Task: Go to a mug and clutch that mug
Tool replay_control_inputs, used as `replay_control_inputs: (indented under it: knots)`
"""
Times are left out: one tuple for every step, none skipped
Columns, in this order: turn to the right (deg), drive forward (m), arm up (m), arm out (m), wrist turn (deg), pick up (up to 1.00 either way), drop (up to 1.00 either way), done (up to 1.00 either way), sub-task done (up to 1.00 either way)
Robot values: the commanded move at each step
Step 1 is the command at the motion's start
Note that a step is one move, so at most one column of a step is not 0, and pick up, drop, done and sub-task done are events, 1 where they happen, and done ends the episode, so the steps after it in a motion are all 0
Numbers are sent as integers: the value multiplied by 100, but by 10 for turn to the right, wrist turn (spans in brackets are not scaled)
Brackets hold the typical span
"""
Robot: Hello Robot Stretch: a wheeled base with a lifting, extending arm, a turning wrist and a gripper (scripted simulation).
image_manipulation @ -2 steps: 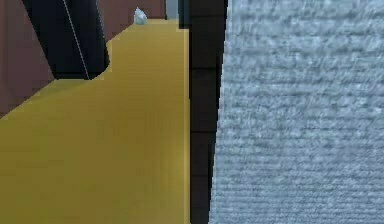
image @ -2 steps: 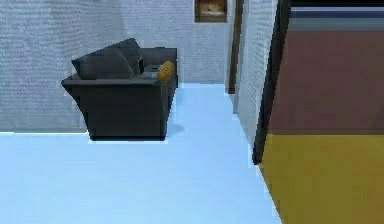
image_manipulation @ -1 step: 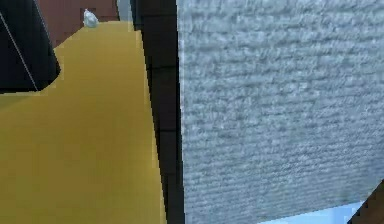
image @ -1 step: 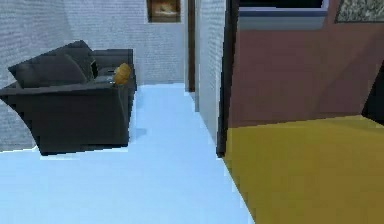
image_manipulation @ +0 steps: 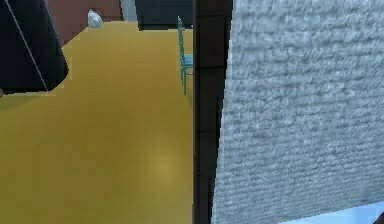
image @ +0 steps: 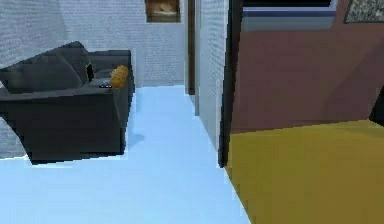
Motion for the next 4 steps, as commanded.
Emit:
replay_control_inputs:
  knots:
    - [120, 0, 0, 0, 0, 0, 0, 0, 0]
    - [0, 45, 0, 0, 0, 0, 0, 0, 0]
    - [450, 0, 0, 0, 0, 0, 0, 0, 0]
    - [180, 0, 0, 0, 0, 0, 0, 0, 0]
